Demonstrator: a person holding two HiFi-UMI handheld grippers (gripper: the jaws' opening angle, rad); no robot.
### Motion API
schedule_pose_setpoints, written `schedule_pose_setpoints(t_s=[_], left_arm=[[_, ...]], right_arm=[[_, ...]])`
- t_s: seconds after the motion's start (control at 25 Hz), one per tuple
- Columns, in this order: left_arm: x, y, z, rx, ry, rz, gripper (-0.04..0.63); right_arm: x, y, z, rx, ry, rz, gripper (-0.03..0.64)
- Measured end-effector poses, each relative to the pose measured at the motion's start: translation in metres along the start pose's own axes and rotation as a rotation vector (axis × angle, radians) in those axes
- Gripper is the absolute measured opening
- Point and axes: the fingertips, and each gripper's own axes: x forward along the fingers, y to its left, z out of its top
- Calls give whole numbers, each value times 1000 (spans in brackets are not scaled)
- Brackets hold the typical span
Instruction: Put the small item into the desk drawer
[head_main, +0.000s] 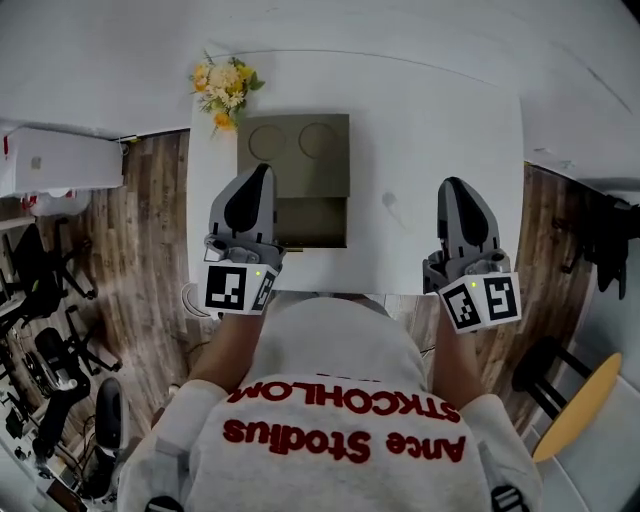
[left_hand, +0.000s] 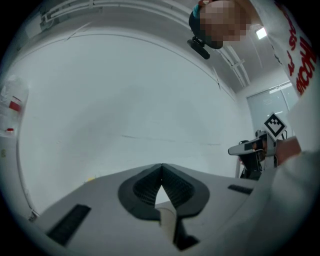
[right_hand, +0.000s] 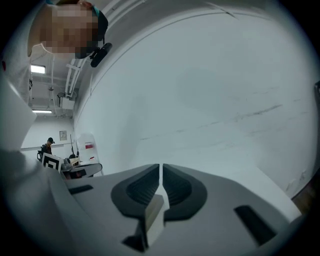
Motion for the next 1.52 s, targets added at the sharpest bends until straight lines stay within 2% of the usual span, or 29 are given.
schedule_pose_setpoints(t_s=[0.24, 0.4, 0.48, 0.76, 0.96, 1.0, 1.08, 1.24, 1.52], left_arm=[[8, -15, -38, -31, 74, -43, 8], [4, -18, -59, -36, 110, -57, 8], [2, -19, -67, -40, 126, -57, 8], [0, -24, -89, -52, 175, -54, 8], [-4, -25, -100, -60, 205, -49, 8], [-4, -24, -101, -62, 209, -47, 8], [-6, -23, -102, -63, 213, -43, 8], [-4, -23, -98, -61, 204, -40, 8], [2, -17, -78, -50, 153, -39, 8]], right_arm=[[0, -17, -64, 31, 142, -34, 69], [4, -26, -119, 105, 254, -41, 95], [5, -29, -144, 108, 317, -40, 115], [2, -41, -219, 35, 529, -35, 172], [-4, -43, -253, -113, 674, -42, 195], [-4, -44, -255, -141, 686, -46, 193], [-4, -43, -255, -164, 689, -52, 146], [-2, -43, -248, -109, 660, -50, 137], [8, -45, -198, -35, 507, -78, 133]])
